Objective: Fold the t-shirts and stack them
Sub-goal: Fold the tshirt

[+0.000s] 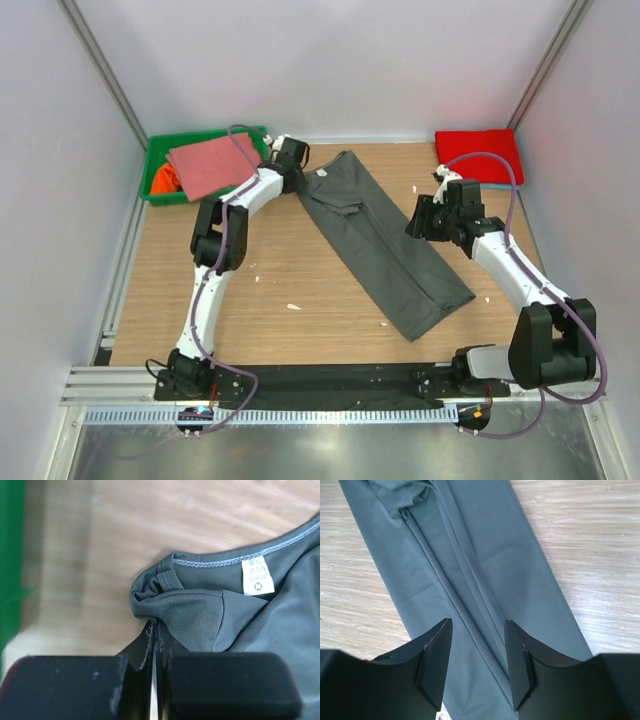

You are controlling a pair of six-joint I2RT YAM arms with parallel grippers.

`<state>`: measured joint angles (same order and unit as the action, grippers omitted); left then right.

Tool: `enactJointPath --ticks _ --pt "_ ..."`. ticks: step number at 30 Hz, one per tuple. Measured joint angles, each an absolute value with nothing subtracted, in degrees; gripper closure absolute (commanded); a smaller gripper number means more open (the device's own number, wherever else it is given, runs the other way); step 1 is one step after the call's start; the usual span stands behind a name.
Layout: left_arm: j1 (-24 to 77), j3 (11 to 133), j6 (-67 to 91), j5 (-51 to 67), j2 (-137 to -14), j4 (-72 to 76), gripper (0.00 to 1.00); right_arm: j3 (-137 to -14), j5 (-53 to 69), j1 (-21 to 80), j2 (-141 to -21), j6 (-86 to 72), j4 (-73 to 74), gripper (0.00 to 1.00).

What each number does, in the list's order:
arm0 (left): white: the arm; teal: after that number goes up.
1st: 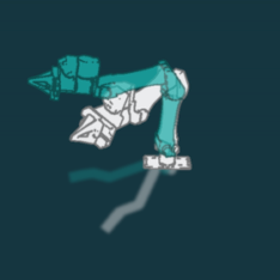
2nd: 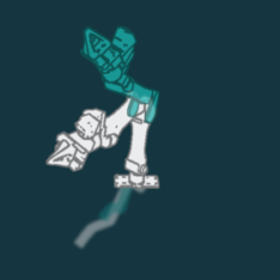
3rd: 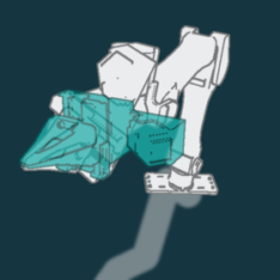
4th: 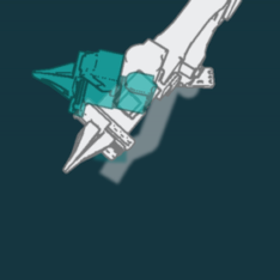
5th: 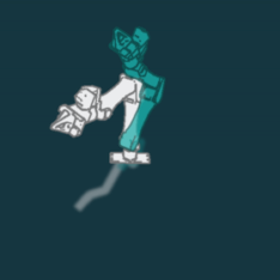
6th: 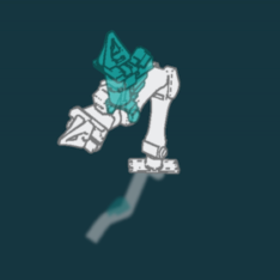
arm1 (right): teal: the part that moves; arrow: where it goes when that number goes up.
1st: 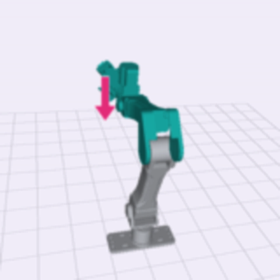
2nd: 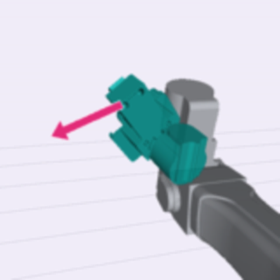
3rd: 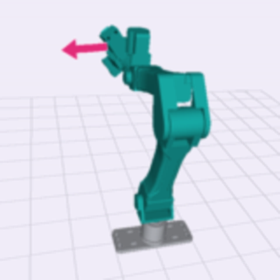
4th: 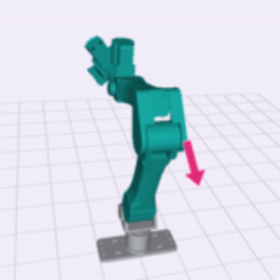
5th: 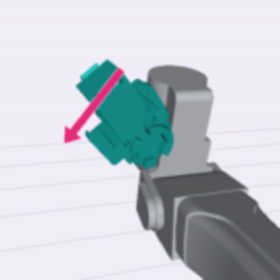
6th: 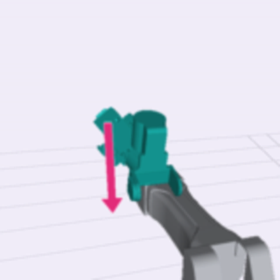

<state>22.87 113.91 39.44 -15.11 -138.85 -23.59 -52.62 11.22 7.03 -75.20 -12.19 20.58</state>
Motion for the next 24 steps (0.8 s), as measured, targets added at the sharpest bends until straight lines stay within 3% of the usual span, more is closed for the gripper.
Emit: enactJointPath --ticks 8,12,13,15,20,24 --pt "21.06 132.42 29.06 -11.09 -150.15 -23.35 0.98 -50.98 10.22 7.03 -78.48 -12.19 20.18 0.46" --pt "19.35 137.03 24.27 -8.49 -152.92 -21.76 0.65 -50.98 8.86 7.03 -80.68 -12.01 20.51 0.43" --pt "19.11 137.40 23.16 -8.14 -153.05 -21.58 0.41 -51.00 8.51 7.03 -81.30 -11.90 20.95 0.42" --pt "18.59 137.99 21.26 -7.79 -153.01 -21.37 0.34 -51.03 7.94 7.03 -82.00 -11.70 21.80 0.41" --pt "19.16 135.17 19.09 -8.75 -148.42 -23.40 0.32 -51.24 6.57 7.03 -82.15 -11.46 23.99 0.36" --pt "22.06 125.47 20.95 -10.04 -135.74 -27.20 0.38 -50.78 4.86 6.59 -81.71 -11.51 25.34 0.31"
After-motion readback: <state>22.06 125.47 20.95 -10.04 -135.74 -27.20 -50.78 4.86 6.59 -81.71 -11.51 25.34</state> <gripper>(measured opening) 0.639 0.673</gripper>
